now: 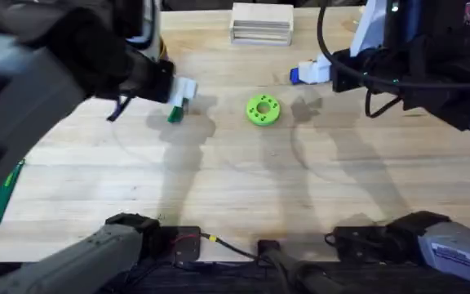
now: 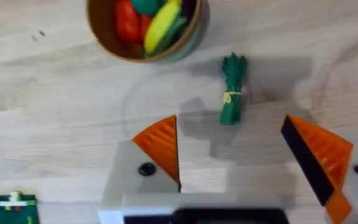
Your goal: Pick up the gripper from the table and insert it into the empty holder that is missing its gripper. Then pick up a screw, insert it into the mounting hole, and use the screwdriver to tighten it. Finally, clean up the table by picking up the vegetable and placing it into the bucket.
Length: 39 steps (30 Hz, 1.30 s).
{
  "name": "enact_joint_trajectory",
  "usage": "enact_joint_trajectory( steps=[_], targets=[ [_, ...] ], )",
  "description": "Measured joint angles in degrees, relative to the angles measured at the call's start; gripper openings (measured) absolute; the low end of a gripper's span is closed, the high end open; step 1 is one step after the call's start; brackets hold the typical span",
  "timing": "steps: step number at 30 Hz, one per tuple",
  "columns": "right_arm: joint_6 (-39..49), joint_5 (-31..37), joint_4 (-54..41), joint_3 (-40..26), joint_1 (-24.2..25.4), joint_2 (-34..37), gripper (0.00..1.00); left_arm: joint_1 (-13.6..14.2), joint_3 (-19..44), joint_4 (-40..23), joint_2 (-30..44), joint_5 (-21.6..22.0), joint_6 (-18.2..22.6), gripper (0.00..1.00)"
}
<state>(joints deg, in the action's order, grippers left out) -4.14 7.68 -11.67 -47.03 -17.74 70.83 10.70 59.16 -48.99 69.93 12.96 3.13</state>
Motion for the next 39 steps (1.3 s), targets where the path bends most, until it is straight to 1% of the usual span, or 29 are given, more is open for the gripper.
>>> enact_joint_trajectory(
  steps=[3,5,12,13,17,23,27,31,32,33,34,36,39],
  targets=[
    [0.0,0.0,-1.48,0.0,0.0,0.02,0.992,0.0,-0.02,0.81,5.16,-2.58,-1.35,0.992],
    [0.0,0.0,-2.21,0.0,0.0,0.01,0.991,0.03,-0.02,1.98,7.98,-3.57,-1.88,0.993],
    [0.0,0.0,-2.53,0.0,0.0,0.0,0.992,0.04,-0.02,3.25,15.91,-4.4,-2.87,0.993],
    [-0.01,0.0,-2.53,0.0,0.0,0.0,0.992,0.01,-0.07,5.28,18.07,-4.42,-3.22,0.993],
    [-0.02,0.0,-2.53,0.0,0.0,0.0,0.991,-0.41,-0.07,8.96,20.09,-4.6,-3.54,0.993],
    [-0.12,0.0,-2.53,0.0,0.0,0.0,0.991,-0.94,-0.07,9.45,23.83,-4.85,-3.62,0.993],
    [-0.15,0.0,-2.53,0.0,0.0,0.0,0.992,-0.94,-0.07,10.92,26.9,-5.59,-3.63,0.993],
    [-0.15,0.0,-2.5,0.0,0.0,0.0,0.991,-0.94,-0.04,11.58,26.99,-5.89,-3.6,0.994],
    [-0.13,0.0,-2.53,0.0,0.0,0.0,0.991,-0.94,-0.04,11.7,26.99,-5.92,-3.6,0.981],
    [-0.13,0.0,-2.53,0.0,0.0,0.0,0.991,-0.94,-0.06,11.79,26.99,-5.97,-3.64,0.942],
    [-0.13,0.0,-2.53,0.0,0.0,0.0,0.991,-0.92,-0.07,12.15,27.09,-6.05,-3.75,0.877],
    [-0.15,0.0,-2.53,0.0,0.0,0.01,0.992,-0.87,-0.07,12.63,27.46,-6.24,-3.94,0.661],
    [-0.15,0.0,-2.53,0.0,0.0,0.0,0.99,-0.87,-0.04,12.6,27.56,-6.26,-4.13,0.378]
  ],
)
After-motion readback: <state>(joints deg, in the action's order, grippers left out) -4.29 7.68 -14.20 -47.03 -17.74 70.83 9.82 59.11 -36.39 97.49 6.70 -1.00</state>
